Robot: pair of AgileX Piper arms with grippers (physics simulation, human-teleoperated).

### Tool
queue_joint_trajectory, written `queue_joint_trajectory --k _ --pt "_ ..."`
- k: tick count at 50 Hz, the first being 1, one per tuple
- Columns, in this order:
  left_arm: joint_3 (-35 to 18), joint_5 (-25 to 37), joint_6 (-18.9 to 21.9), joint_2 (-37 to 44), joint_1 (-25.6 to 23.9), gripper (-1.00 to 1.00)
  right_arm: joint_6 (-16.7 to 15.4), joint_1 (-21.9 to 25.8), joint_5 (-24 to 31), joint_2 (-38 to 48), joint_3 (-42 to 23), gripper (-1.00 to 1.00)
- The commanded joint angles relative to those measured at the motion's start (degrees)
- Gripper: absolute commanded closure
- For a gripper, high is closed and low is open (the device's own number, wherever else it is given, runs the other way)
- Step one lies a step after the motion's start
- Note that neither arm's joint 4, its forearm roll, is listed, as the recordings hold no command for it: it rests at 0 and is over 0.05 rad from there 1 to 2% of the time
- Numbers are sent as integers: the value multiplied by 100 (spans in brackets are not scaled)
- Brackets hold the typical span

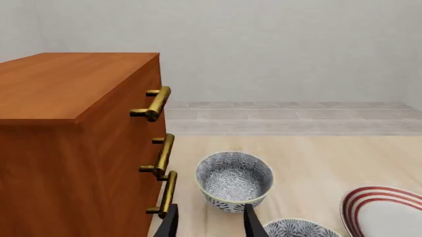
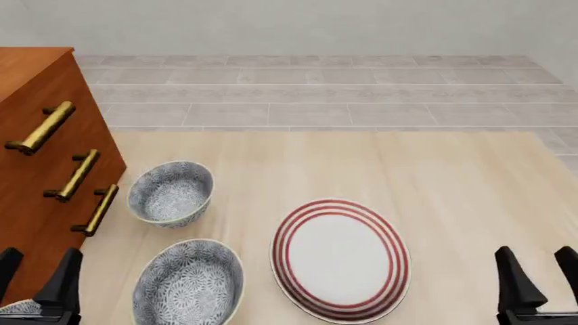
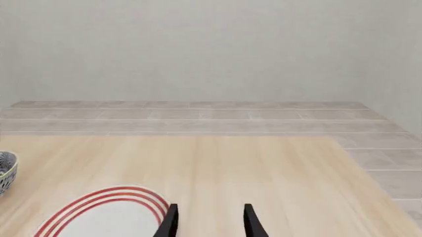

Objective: Pick up the bowl and put it in the front on the plate.

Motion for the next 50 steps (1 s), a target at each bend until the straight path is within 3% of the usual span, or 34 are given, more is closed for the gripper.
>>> queue_joint_trajectory --k 1,7,18,31,42,50 --pt "0 0 0 0 0 -100 -11 44 17 38 -53 -100" --pt "0 0 0 0 0 -100 -80 130 -158 259 -121 -100" --pt "0 0 0 0 0 -100 -124 478 -828 1629 -777 -100" --pt "0 0 0 0 0 -100 120 873 -1162 3333 -1707 -100" --pt "0 0 0 0 0 -100 -594 1430 -1402 4475 -2353 -100" --pt "0 0 0 0 0 -100 -682 1645 -1396 4873 -2650 -100"
